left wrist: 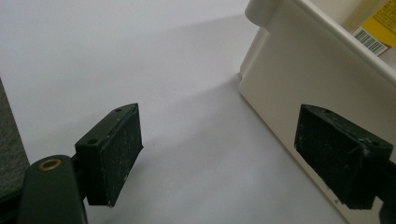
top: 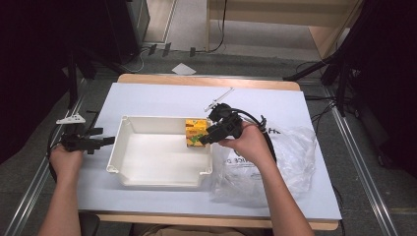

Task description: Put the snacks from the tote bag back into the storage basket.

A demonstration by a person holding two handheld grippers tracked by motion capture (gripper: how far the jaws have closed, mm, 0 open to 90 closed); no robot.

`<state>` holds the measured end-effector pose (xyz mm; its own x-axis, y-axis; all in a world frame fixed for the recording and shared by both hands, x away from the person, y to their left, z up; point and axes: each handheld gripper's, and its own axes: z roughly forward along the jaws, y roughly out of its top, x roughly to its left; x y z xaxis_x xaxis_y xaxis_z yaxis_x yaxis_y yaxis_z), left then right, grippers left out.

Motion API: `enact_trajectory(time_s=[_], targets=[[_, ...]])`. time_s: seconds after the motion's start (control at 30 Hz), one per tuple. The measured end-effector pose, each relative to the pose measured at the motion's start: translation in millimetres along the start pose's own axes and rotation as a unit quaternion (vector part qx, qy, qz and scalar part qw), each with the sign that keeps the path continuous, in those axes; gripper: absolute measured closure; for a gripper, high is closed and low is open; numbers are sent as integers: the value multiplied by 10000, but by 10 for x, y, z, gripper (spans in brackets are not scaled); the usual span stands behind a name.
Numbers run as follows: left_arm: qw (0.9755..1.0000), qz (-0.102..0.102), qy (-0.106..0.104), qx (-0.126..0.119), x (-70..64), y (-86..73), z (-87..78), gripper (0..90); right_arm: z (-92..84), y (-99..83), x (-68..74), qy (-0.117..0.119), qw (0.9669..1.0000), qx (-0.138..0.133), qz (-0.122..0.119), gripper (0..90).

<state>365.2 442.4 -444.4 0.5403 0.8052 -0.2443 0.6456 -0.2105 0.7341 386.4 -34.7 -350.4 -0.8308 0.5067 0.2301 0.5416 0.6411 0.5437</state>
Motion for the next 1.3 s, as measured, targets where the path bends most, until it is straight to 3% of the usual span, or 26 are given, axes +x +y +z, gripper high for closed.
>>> enact_trajectory(time_s=[0.37,0.6,0.67,0.8,1.3], targets=[[10000,11,-14,3,-5,2,8,161,-135,-82,-116,-172,9997,-155,102,380],[10000,8,-9,10,-7,2,9,161,-206,-139,-187,-340,9990,-277,38,308],[10000,3,-7,12,-8,2,10,161,-274,-167,-232,-327,9984,-466,22,297],[10000,8,-3,18,-9,1,10,161,-350,-208,-298,-458,9972,-578,135,290],[10000,9,-3,23,-7,0,9,161,-472,-380,-554,-591,9952,-716,308,243]])
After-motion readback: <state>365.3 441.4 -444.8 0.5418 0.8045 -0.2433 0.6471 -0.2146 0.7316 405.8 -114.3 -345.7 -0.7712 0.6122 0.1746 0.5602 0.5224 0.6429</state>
